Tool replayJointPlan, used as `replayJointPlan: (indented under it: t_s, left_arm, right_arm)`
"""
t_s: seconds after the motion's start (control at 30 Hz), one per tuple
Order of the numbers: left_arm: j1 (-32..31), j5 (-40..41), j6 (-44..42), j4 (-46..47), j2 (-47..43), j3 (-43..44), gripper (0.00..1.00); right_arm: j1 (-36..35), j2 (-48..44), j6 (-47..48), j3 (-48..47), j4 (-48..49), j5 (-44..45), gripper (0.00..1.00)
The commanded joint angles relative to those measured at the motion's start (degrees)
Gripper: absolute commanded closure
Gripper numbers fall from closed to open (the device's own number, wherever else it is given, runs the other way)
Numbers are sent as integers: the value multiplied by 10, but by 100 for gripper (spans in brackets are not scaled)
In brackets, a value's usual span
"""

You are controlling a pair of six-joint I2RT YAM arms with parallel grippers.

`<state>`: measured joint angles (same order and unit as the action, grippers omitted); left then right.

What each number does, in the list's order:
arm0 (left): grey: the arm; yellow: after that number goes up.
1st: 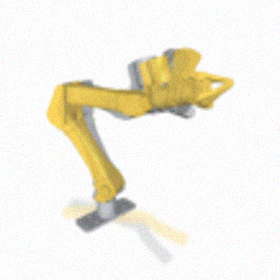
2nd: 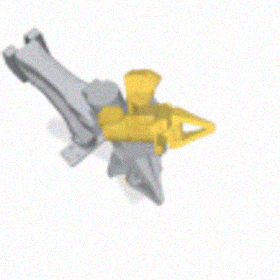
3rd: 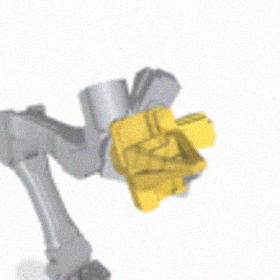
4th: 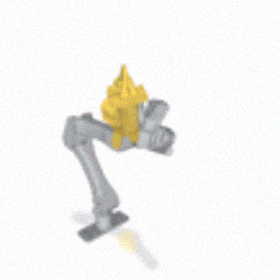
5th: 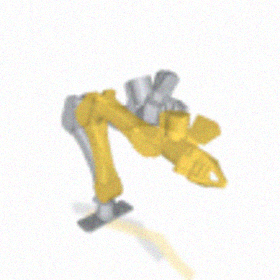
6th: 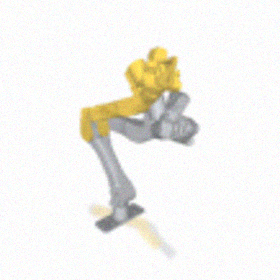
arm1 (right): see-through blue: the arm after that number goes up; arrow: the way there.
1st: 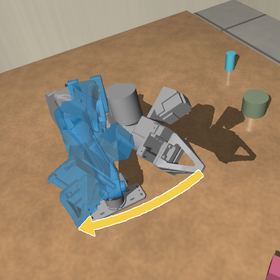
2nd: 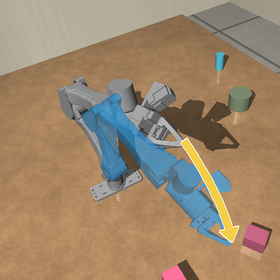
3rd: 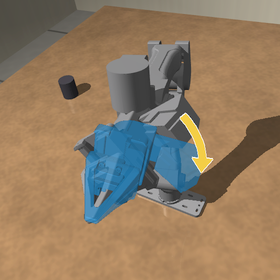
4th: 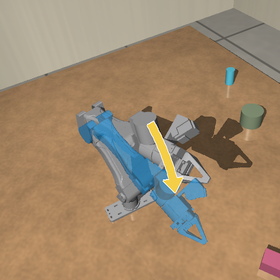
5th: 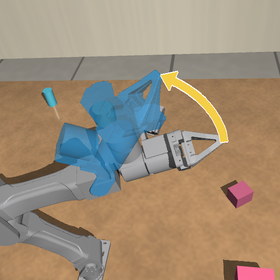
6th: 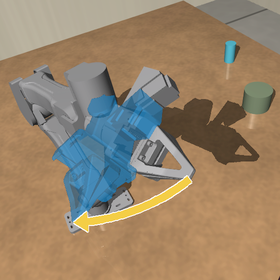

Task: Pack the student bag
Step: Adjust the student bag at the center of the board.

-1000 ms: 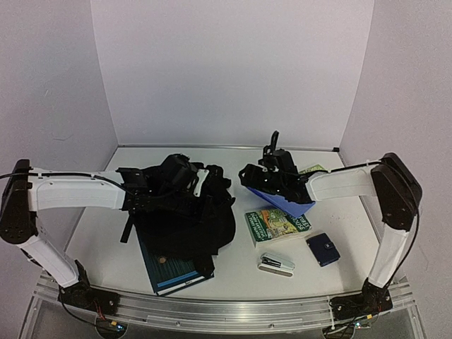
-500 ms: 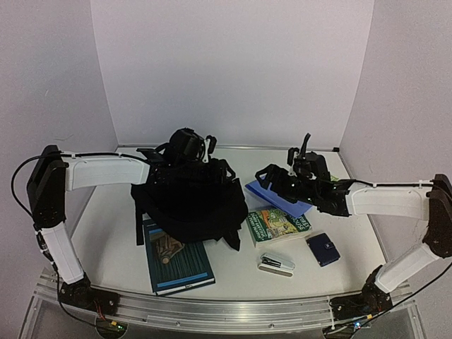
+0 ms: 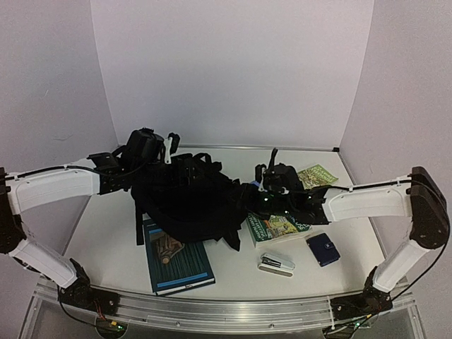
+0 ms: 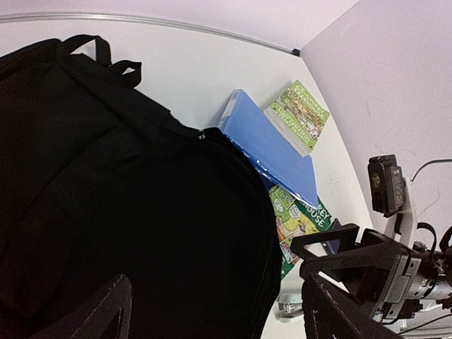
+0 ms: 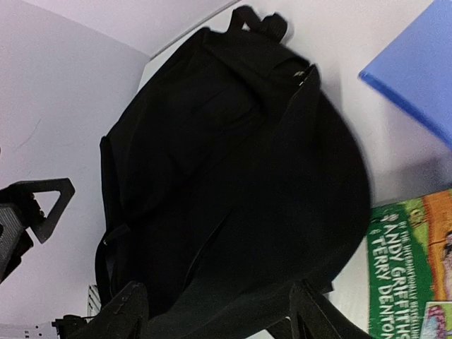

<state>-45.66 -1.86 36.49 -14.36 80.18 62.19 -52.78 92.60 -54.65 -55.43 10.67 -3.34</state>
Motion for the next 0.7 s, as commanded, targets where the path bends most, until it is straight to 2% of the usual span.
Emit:
replayJointPlan:
  t_s: [0.0,0.3,0.47,0.57,0.67]
  left_arm:
    - [3,37,12,-26,-40,-31,16]
    - [3,33,3,-27,-44,-43,16]
    - [3,-33,-17,9,-33,-49,16]
    - [2,-91,-32,32,-12,-44,16]
    - [-12,-124,-46,46,17,-33,16]
  right_arm:
    - [-21,34,-36,-31,5,-10,43]
    - [-25,50,-44,-29,6,2,79]
    - [-26,55,-48,-14,9,10,97]
    - [-25,54,-53,9,33,12,100]
    - [-25,51,-53,49,103,5,100]
